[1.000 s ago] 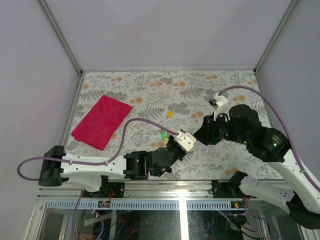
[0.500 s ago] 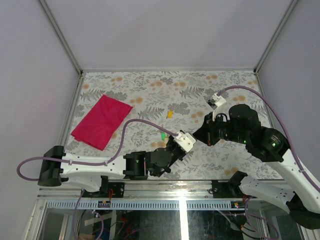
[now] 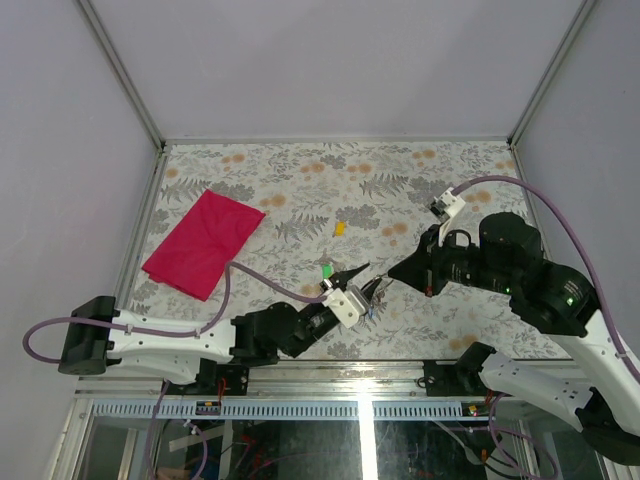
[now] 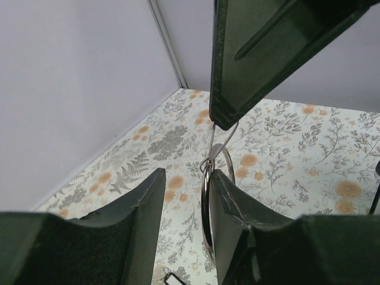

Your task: Put the keys on the keyring

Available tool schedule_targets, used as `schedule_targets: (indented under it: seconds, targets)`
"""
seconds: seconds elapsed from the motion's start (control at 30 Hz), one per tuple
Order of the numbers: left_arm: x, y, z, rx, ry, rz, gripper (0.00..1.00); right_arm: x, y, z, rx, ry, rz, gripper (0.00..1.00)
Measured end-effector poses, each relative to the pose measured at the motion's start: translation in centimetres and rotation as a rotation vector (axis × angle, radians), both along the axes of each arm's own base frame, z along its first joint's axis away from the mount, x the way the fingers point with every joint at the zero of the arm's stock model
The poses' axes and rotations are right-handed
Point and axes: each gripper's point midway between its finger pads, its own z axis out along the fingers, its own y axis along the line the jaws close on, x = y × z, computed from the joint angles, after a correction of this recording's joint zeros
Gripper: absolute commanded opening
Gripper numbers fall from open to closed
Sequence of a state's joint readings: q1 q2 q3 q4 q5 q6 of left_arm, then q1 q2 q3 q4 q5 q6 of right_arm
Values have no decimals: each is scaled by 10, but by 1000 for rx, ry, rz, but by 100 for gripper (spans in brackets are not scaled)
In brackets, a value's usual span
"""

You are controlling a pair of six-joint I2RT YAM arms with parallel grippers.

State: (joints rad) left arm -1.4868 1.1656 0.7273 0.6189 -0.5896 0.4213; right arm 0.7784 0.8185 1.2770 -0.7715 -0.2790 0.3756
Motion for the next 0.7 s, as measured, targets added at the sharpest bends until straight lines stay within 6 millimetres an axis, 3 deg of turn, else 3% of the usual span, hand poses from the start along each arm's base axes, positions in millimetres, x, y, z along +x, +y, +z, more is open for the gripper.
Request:
schedule_targets:
  seconds: [0.3,0.5,0.7]
  targets:
    - [-13,-5,19,-11,-117,-51,30,-6,5,5,29,8,38,0]
    - [-17,-7,23,-6,-154,-67,22,-6,8,9,37,11,47,0]
    - [-21,-8,25,1,-175,-79,21,-6,9,9,38,16,48,0]
